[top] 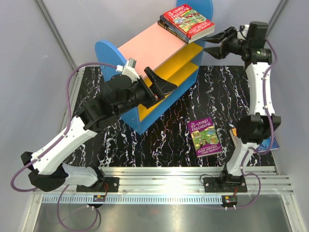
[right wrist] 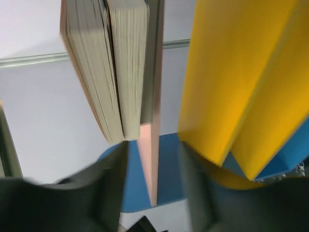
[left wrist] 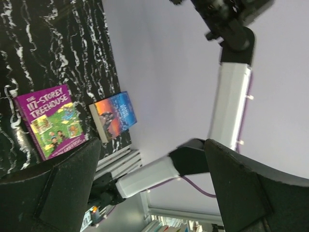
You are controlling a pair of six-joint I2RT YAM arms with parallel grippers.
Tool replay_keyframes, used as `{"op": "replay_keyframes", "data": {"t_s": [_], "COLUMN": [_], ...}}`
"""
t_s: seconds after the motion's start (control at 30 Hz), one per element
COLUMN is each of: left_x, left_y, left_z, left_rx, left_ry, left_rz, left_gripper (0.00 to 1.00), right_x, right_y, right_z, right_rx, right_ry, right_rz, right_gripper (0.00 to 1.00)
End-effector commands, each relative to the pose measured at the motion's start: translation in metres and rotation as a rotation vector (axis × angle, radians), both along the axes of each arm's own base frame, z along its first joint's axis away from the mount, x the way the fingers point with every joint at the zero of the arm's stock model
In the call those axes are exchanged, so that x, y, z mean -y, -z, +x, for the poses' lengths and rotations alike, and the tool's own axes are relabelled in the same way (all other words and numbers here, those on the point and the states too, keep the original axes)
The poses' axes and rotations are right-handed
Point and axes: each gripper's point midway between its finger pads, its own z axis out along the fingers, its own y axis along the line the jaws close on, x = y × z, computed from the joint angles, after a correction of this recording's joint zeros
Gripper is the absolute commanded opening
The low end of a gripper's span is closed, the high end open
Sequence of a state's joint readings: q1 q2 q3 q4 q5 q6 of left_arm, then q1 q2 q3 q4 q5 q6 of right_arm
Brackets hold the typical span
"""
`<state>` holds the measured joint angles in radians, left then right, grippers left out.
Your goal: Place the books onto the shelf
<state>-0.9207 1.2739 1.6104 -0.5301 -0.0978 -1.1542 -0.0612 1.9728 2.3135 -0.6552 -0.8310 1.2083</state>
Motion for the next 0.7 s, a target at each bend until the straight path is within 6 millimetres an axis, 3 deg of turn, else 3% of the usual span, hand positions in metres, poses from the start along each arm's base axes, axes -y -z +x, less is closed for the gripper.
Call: {"op": "replay_keyframes", "data": {"t_s": [0.0,0.03,0.13,0.17,0.2,0.23,0.27,0.3,0.37,0.4,0.47,0.5,0.6,0.67], "left_x": [0.014,0.012,0.012,0.012,0.013,0.016,0.017,0.02,0.025,0.028,0.032,0.034,0.035,0.043], "left_y": [-0.002,-0.01,-0.014,-0.012,-0.012,-0.011,-0.009,-0.011,-0.001,-0.005,0.003,0.005,0.019,0.043], "left_z": [0.0,-0.003,-0.009,-0.011,-0.012,-0.017,-0.019,-0.025,-0.031,-0.036,-0.041,-0.046,-0.05,-0.052], "left_rx": [0.059,0.086,0.123,0.125,0.136,0.14,0.142,0.157,0.145,0.161,0.154,0.154,0.133,0.115], "left_ry": [0.09,0.098,0.107,0.111,0.107,0.119,0.125,0.137,0.151,0.161,0.175,0.178,0.177,0.202], "left_rz": [0.045,0.053,0.097,0.117,0.133,0.141,0.154,0.163,0.215,0.224,0.264,0.271,0.333,0.42], "left_gripper": [0.92,0.92,0.92,0.92,0.92,0.92,0.92,0.92,0.92,0.92,0.92,0.92,0.92,0.92], "right_x": [0.032,0.037,0.051,0.051,0.056,0.057,0.055,0.057,0.056,0.054,0.05,0.049,0.053,0.06], "right_y": [-0.038,-0.036,-0.008,-0.006,0.025,0.044,0.051,0.091,0.112,0.139,0.149,0.167,0.194,0.209], "right_z": [-0.07,-0.08,-0.118,-0.137,-0.141,-0.153,-0.169,-0.18,-0.202,-0.21,-0.224,-0.23,-0.244,-0.249], "right_rx": [0.127,0.139,0.09,0.095,0.011,-0.038,-0.051,-0.171,-0.224,-0.289,-0.288,-0.329,-0.411,-0.456], "right_ry": [0.066,0.077,0.123,0.133,0.151,0.142,0.142,0.137,0.144,0.138,0.141,0.136,0.135,0.142], "right_rz": [-0.126,-0.156,-0.254,-0.29,-0.324,-0.349,-0.359,-0.362,-0.366,-0.35,-0.342,-0.339,-0.376,-0.431], "right_gripper": [0.61,0.78,0.95,1.0,1.0,1.0,1.0,1.0,1.0,1.0,1.0,1.0,1.0,1.0]}}
